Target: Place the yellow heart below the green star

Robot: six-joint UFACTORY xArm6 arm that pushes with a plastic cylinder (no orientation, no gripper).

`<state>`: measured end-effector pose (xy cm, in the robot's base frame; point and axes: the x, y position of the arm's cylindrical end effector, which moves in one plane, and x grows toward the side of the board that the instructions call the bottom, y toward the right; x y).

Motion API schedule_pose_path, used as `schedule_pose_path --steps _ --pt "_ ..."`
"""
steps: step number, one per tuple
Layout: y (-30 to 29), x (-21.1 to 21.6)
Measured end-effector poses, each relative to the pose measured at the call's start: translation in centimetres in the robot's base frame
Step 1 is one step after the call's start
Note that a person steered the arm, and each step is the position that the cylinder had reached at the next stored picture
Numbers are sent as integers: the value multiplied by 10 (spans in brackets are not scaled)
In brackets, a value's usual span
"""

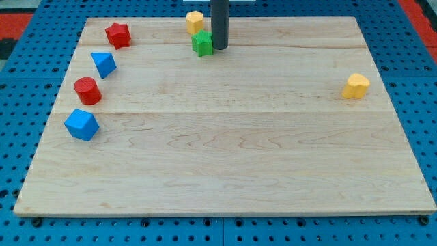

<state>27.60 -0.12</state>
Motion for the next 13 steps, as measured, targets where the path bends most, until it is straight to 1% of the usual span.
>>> schedule_pose_path --steps 1,2,3,4,5,6,7,8,9,10,11,12,13 --pt "-36 0" --pt "15 1" --pt "139 1" --pt "274 15" --pt "336 75" --pt "250 139" --pt "118 179" --pt "149 183" --pt "241 186" --pt "226 143" --pt "157 143" --pt "123 137" --pt "207 129"
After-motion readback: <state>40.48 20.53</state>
